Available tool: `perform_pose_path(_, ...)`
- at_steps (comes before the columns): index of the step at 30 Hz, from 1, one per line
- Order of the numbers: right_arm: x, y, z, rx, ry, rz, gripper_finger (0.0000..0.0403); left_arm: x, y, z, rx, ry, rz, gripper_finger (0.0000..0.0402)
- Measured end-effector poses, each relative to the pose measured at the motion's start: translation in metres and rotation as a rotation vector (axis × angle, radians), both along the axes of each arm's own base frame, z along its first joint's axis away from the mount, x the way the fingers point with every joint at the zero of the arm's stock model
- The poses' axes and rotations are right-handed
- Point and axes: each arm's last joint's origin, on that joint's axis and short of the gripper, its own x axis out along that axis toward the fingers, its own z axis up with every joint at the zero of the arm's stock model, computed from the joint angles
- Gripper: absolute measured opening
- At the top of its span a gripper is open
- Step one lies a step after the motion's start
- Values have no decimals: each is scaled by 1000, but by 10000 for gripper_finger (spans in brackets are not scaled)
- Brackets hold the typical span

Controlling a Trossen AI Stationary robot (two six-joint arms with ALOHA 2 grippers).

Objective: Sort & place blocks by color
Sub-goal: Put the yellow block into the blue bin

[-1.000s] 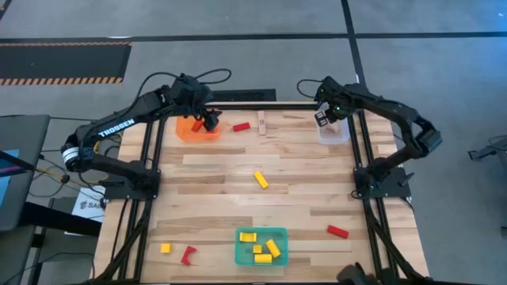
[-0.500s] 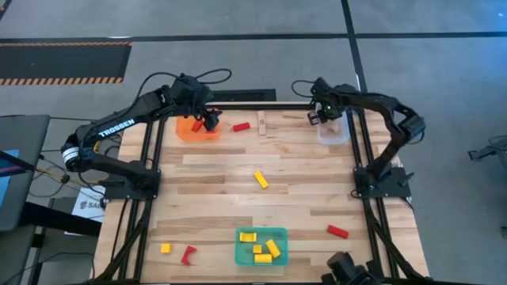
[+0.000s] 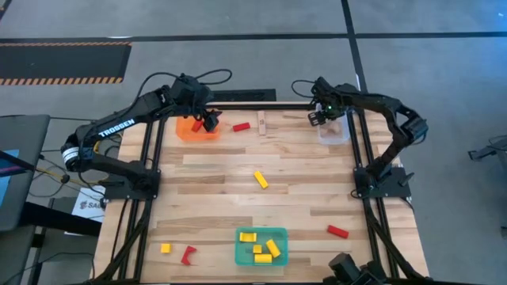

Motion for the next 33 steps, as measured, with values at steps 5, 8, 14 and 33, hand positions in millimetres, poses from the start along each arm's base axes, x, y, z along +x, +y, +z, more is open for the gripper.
perform_pose_path(5,3,-3,20,9,7,2,261,0,0,0,23,16,-3,281)
perform_pose_path(8,5,-7,37,4,4,6,261,0,1,0,31,22,-7,281)
perform_pose_path(14,18,-9,72,-36,-34,38,261,-2,1,-2,44,64,20,281)
perform_pose_path(33,171,17,45,-44,-584,162,251,-25,-14,-84,-179,154,78,281)
